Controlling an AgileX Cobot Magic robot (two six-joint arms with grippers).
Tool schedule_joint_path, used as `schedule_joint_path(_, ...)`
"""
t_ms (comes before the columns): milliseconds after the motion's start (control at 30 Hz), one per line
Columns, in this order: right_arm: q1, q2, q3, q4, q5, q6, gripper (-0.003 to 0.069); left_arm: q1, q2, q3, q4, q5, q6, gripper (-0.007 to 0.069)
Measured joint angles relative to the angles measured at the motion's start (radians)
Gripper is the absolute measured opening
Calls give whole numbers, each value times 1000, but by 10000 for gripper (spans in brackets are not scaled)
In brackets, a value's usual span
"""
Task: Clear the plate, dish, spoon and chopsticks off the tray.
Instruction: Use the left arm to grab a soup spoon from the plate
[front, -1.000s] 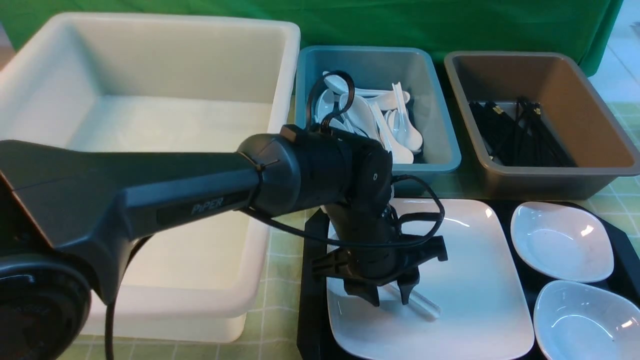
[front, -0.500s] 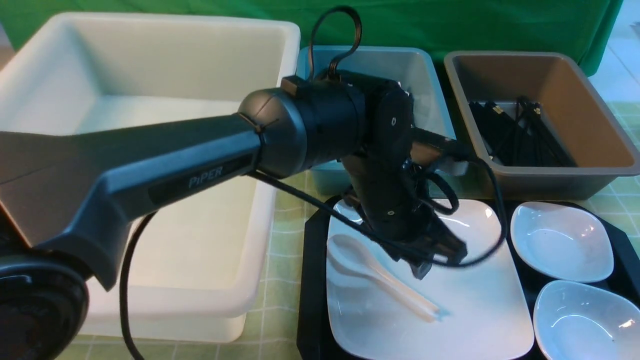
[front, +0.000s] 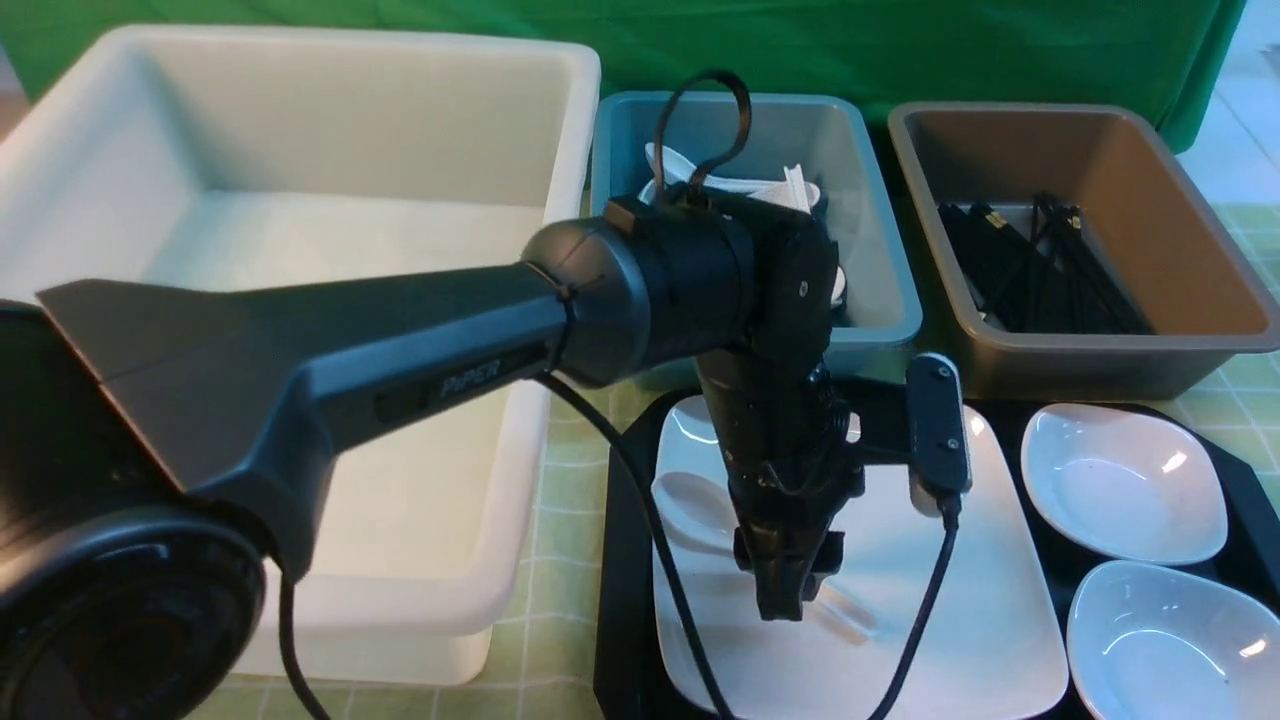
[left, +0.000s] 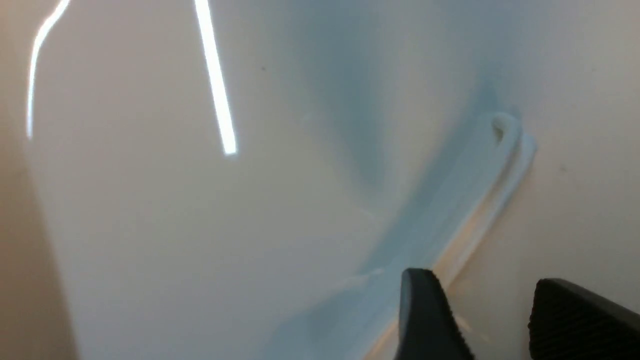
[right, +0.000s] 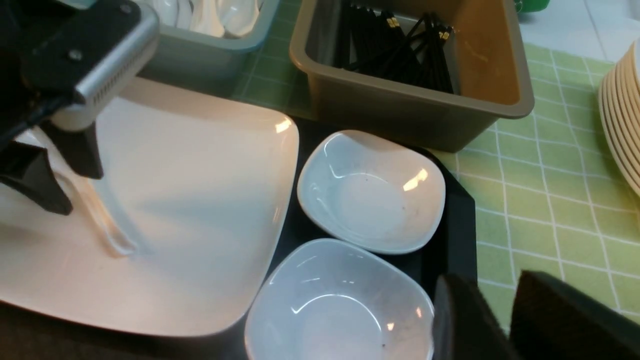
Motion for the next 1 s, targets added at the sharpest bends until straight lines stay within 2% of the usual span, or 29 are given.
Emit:
schedule_joint_path(167, 0, 0, 0, 0, 0, 0, 166, -49, 28, 0, 95, -42, 75, 277)
schedule_joint_path(533, 0, 0, 0, -1, 0, 0, 176, -56, 68, -10, 83, -64, 68, 270)
schedule_joint_path(633, 0, 0, 0, -1, -1, 0, 176, -56, 71, -15, 83, -60, -24, 213)
schedule_joint_path(700, 0, 0, 0, -1, -1, 0, 176, -56, 75, -26, 83, -41, -159, 108)
schedule_joint_path(767, 0, 0, 0, -1, -1, 0, 176, -56, 82, -50, 84, -17, -265, 66)
schedule_joint_path(933, 0, 0, 0, -1, -1, 0, 178, -56, 92, -190, 136, 115, -519, 66)
schedule_joint_path(1000, 0, 0, 0, -1, -1, 0, 180, -56, 85, -238, 163, 135, -575, 66)
